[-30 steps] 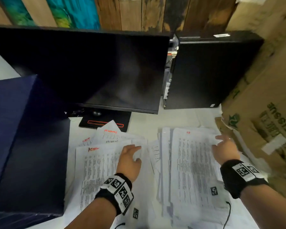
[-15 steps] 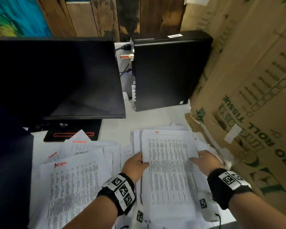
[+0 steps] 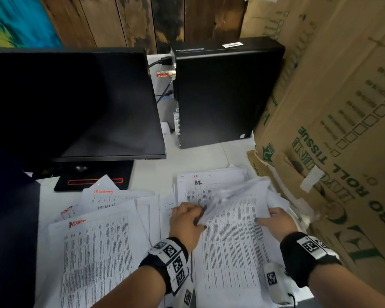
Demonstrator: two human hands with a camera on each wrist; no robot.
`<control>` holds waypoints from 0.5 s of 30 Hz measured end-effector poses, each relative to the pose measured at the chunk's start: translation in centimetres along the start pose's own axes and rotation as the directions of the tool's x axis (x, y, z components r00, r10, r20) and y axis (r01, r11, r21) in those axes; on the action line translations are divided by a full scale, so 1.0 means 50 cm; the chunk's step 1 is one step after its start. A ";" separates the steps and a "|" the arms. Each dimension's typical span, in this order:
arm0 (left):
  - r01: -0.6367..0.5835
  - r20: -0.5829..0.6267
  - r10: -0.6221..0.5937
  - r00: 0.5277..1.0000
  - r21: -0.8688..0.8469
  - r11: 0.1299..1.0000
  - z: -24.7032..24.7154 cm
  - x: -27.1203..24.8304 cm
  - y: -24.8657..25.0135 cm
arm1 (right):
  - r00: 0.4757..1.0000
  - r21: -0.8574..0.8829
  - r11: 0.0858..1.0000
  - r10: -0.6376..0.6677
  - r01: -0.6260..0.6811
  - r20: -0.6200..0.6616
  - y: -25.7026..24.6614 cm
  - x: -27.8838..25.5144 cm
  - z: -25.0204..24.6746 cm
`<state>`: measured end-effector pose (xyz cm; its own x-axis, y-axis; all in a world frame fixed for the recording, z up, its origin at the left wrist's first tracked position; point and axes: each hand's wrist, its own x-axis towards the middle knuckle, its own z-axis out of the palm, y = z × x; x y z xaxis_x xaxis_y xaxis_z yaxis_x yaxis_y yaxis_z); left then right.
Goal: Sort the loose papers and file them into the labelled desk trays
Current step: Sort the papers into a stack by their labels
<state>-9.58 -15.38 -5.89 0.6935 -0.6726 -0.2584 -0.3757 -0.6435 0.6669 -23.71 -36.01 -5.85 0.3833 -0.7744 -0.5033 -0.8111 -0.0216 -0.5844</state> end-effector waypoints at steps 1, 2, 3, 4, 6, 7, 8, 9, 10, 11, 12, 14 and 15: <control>0.020 -0.030 -0.019 0.999 0.020 1.000 0.000 -0.001 -0.003 | 1.000 0.010 1.000 -0.003 0.003 0.002 0.004 0.002 0.001; 0.050 -0.045 -0.049 0.998 0.014 0.999 0.000 0.001 -0.006 | 1.000 0.022 1.000 -0.004 0.003 0.003 0.008 0.003 0.002; 0.080 -0.042 -0.081 0.996 -0.012 0.997 0.000 0.002 -0.009 | 1.000 0.033 0.999 -0.001 0.001 0.002 0.012 0.005 0.003; 0.109 -0.030 -0.110 0.993 -0.042 0.993 0.001 0.005 -0.014 | 1.000 0.043 0.999 0.001 0.000 -0.010 0.015 0.006 0.004; 0.162 -0.017 -0.165 0.986 -0.141 0.977 -0.003 0.006 -0.013 | 0.998 0.057 0.998 -0.008 0.011 -0.057 0.015 0.006 0.008; 0.175 -0.023 -0.184 0.983 -0.212 0.961 -0.006 0.006 -0.011 | 0.997 0.063 0.998 -0.022 0.027 -0.081 0.011 0.006 0.009; 0.183 -0.026 -0.198 0.980 -0.285 0.941 -0.011 0.007 -0.009 | 0.994 0.068 0.997 -0.038 0.045 -0.105 0.006 0.005 0.010; 0.179 -0.025 -0.200 0.979 -0.346 0.921 -0.015 0.007 -0.008 | 0.991 0.066 0.996 -0.056 0.064 -0.118 -0.001 0.005 0.010; 0.174 -0.021 -0.198 0.980 -0.396 0.901 -0.019 0.007 -0.006 | 0.990 0.055 0.995 -0.073 0.080 -0.119 -0.008 0.005 0.009; 0.168 -0.018 -0.195 0.981 -0.432 0.886 -0.024 0.006 -0.002 | 0.990 0.034 0.996 -0.084 0.088 -0.109 -0.014 0.007 0.009; 0.166 -0.025 -0.198 0.980 -0.451 0.877 -0.028 0.006 0.001 | 0.992 0.013 0.996 -0.089 0.090 -0.091 -0.019 0.010 0.009; 0.163 -0.063 -0.209 0.976 -0.427 0.889 -0.030 0.010 0.001 | 0.996 -0.008 0.997 -0.077 0.077 -0.039 -0.026 0.017 0.011; 0.170 -0.080 -0.218 0.973 -0.396 0.902 -0.029 0.012 0.000 | 0.998 -0.015 0.998 -0.066 0.066 -0.016 -0.026 0.021 0.013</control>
<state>-8.27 -15.26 -5.06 0.8059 -0.4842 -0.3408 0.0223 -0.5503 0.8347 -21.95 -36.36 -6.02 0.4286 -0.7815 -0.4534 -0.7910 -0.0821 -0.6063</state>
